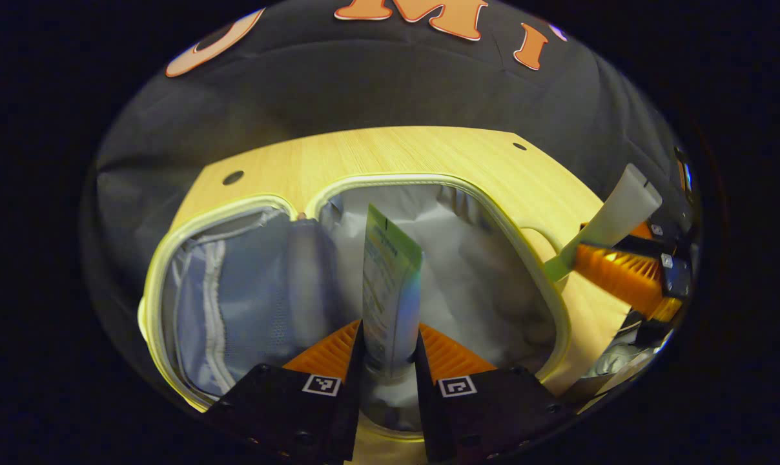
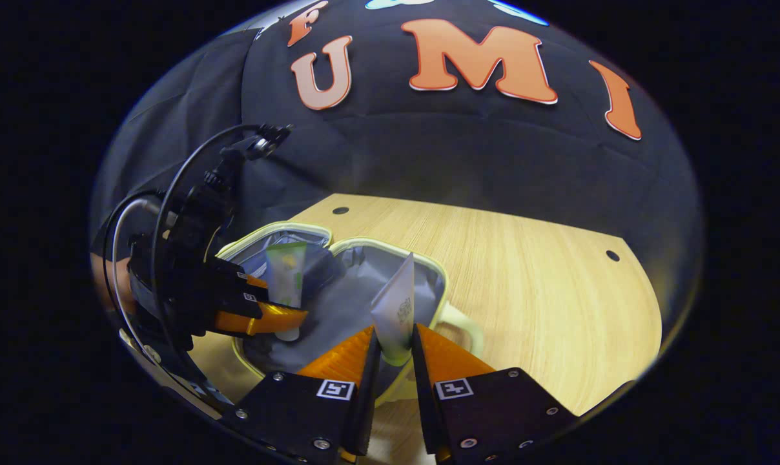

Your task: First open the suitcase, pack the skin care products into it, and then close the suitcase.

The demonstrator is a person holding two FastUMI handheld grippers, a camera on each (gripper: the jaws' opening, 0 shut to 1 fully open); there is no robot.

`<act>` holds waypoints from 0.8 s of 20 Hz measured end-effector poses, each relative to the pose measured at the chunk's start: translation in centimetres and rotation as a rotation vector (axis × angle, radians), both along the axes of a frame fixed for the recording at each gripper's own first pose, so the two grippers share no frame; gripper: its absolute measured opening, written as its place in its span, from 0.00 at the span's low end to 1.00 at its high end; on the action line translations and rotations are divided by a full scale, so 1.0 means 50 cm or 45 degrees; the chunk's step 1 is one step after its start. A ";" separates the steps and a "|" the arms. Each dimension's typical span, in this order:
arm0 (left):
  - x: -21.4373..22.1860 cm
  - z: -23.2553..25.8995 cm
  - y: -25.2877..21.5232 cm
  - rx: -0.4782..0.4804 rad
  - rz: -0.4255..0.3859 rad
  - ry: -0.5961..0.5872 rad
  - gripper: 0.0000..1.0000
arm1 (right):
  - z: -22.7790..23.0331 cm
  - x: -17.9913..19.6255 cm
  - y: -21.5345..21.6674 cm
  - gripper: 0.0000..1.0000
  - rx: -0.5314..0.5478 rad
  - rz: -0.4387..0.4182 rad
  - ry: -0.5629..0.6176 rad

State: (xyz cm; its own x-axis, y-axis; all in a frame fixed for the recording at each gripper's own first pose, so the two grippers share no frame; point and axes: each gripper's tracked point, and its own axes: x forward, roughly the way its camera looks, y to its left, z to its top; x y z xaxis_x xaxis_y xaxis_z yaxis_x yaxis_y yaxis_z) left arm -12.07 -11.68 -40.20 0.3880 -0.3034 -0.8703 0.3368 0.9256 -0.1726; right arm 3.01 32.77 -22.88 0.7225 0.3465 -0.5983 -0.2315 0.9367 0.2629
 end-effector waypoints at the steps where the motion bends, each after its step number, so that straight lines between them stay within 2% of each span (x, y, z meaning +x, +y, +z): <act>1: -0.008 -0.011 -0.005 0.002 -0.013 0.057 0.40 | -0.004 -0.001 0.009 0.32 -0.008 0.000 0.014; 4: -0.009 -0.018 -0.022 0.033 -0.018 0.138 0.41 | -0.025 -0.010 0.019 0.32 -0.024 0.004 0.073; 9: 0.009 -0.051 -0.023 0.089 0.059 0.196 0.40 | -0.064 0.019 0.045 0.31 -0.007 -0.007 0.174; 11: 0.013 -0.053 -0.024 0.051 0.087 0.176 0.42 | -0.081 0.021 0.045 0.31 -0.005 -0.001 0.215; 16: 0.026 0.014 0.003 -0.048 0.164 0.029 0.52 | -0.109 0.019 0.069 0.32 0.028 0.029 0.309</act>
State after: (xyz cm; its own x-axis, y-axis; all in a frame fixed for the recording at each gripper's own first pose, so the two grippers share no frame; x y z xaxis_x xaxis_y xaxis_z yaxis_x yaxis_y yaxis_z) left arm -10.77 -11.53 -39.48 0.4063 -0.2851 -0.8681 0.2111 0.9537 -0.2144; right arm 3.96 36.19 -28.33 0.5502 0.3759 -0.7456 -0.1796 0.9253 0.3339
